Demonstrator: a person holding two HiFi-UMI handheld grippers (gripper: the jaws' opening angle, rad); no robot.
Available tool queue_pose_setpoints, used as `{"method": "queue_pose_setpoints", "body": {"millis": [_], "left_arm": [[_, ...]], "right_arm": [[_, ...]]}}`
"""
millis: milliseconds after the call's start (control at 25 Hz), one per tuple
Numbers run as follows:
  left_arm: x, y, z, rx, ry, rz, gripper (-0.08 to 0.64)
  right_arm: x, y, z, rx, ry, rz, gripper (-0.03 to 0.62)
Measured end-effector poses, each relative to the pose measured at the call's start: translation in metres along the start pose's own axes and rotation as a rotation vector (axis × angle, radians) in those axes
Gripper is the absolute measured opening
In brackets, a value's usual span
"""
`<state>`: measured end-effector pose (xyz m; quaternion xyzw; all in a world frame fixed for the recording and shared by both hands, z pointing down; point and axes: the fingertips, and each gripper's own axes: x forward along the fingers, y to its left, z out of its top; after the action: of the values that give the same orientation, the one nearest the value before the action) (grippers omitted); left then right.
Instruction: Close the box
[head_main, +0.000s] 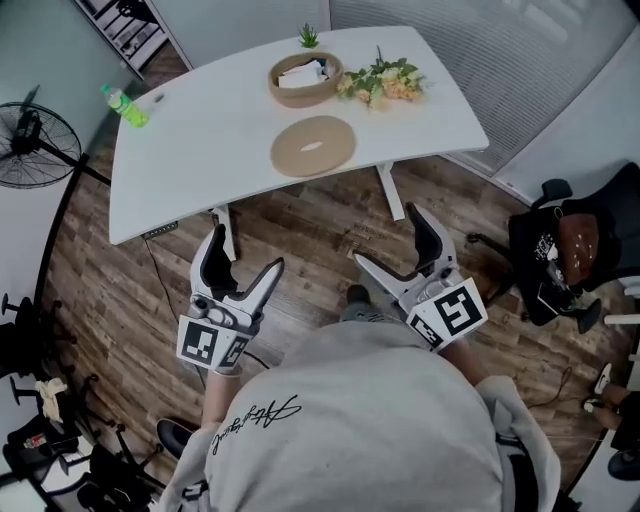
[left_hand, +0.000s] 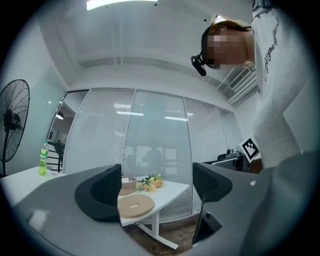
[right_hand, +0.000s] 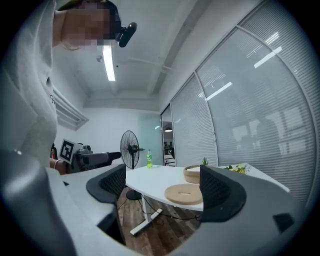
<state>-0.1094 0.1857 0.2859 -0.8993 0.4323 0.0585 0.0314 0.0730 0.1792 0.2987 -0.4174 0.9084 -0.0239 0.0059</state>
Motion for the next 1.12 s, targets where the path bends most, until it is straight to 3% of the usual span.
{"method": "queue_pose_setpoints", "body": {"millis": [280,600,840,1120], "left_arm": [[0.061,0.010,-0.013,0.028,0.045,-0.004,0.430],[0.109,0.014,-0.020,0.068,0.051,0.028,0.430],[0.121,0.023,-0.011,0.012,-0.011,0.088,0.426],[0.127,0.032,-0.023,0.004,0.017,0.102,0.422]], "right_arm": [[0.028,-0.059,0.007,0.007,-0.014,0.026,0.445],[0.048,-0.101,0.003,-0.002,0.001,0.119,0.443],[0.063,-0.118,0.000,-0.009,0.013,0.180,0.439],[0.068,-0.123,-0.004,-0.013,0.020,0.212,0.433]]}}
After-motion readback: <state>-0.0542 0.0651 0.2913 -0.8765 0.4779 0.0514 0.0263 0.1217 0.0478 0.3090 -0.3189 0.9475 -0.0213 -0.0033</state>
